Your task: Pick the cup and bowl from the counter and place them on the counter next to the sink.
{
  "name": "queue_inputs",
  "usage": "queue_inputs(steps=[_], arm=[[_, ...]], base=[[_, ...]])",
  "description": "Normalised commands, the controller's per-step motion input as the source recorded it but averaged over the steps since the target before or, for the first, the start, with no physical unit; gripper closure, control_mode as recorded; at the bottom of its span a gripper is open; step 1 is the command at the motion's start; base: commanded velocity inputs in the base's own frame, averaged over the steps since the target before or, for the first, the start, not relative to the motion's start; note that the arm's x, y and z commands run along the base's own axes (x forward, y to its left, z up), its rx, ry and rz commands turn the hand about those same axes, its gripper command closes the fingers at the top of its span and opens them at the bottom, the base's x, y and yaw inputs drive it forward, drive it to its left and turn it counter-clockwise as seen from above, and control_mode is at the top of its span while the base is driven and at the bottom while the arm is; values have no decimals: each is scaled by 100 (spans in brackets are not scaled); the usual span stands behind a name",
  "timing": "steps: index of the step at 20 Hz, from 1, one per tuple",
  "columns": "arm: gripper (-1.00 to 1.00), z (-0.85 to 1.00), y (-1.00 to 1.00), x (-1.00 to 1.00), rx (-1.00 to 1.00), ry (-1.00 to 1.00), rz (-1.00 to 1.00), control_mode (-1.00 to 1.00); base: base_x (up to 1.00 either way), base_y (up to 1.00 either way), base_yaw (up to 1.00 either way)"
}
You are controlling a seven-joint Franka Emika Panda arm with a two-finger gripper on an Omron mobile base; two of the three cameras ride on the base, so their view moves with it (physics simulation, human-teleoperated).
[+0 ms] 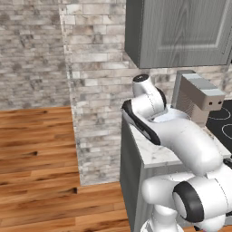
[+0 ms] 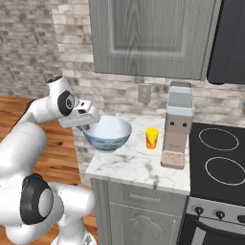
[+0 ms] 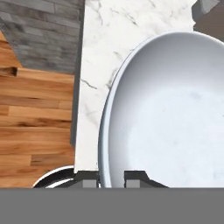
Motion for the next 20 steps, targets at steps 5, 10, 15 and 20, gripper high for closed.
queue_inputs(steps=[5, 10, 15, 20], arm=[[100, 8, 0, -54, 0, -1, 0, -100], [100, 34, -2, 0, 0, 0, 0, -100], [100, 26, -3, 0, 0, 0, 0, -100], [100, 5, -2, 0, 0, 0, 0, -100]], base=[[0, 0, 0], [0, 0, 0], [0, 0, 0], [0, 0, 0]])
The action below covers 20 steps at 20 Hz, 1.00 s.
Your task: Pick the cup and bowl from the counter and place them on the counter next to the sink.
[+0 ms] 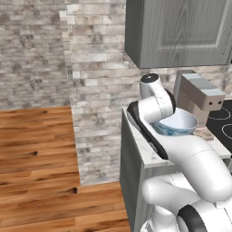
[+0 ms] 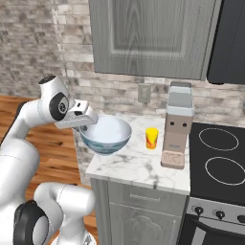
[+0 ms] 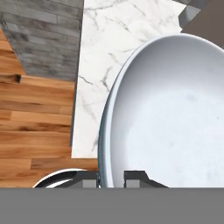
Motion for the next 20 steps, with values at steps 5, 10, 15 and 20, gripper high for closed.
queue_inputs(steps=[5, 10, 15, 20], arm=[[100, 0, 0, 0, 0, 0, 0, -100], [100, 0, 0, 0, 0, 0, 0, -100], [100, 0, 0, 0, 0, 0, 0, 100], [100, 0, 0, 0, 0, 0, 0, 100]], base=[[0, 0, 0], [0, 0, 0], [0, 0, 0], [-29, 0, 0]])
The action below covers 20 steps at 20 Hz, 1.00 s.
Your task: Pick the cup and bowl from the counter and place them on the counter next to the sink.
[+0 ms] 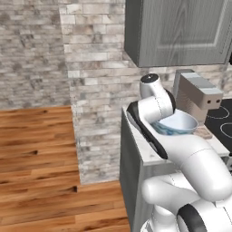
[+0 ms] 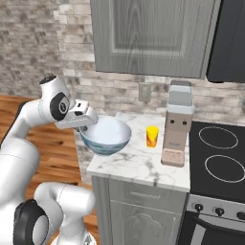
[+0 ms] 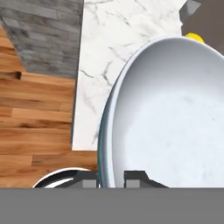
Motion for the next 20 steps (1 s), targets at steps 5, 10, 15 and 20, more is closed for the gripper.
queue_inputs(steps=[5, 10, 15, 20], arm=[[100, 0, 0, 0, 0, 0, 0, 100], [100, 0, 0, 0, 0, 0, 0, 100], [100, 0, 0, 0, 0, 0, 0, 100], [100, 0, 0, 0, 0, 0, 0, 100]], base=[[-79, 0, 0], [-29, -10, 3], [7, -19, 56], [-19, -7, 96]])
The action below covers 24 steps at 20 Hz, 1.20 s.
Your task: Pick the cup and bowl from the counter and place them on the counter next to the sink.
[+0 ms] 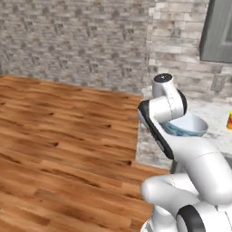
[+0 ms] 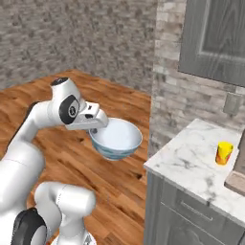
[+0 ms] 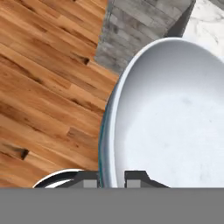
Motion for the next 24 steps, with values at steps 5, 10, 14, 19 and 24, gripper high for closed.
queue_inputs(steps=[5, 10, 14, 19, 24], arm=[[100, 0, 0, 0, 0, 0, 0, 100], [100, 0, 0, 0, 0, 0, 0, 100], [100, 0, 0, 0, 0, 0, 0, 100], [100, 0, 0, 0, 0, 0, 0, 100], [100, 0, 0, 0, 0, 0, 0, 100]], base=[[-27, -6, 100], [-27, -7, 100], [-28, -10, 99], [-27, -16, 96], [-29, -20, 94]])
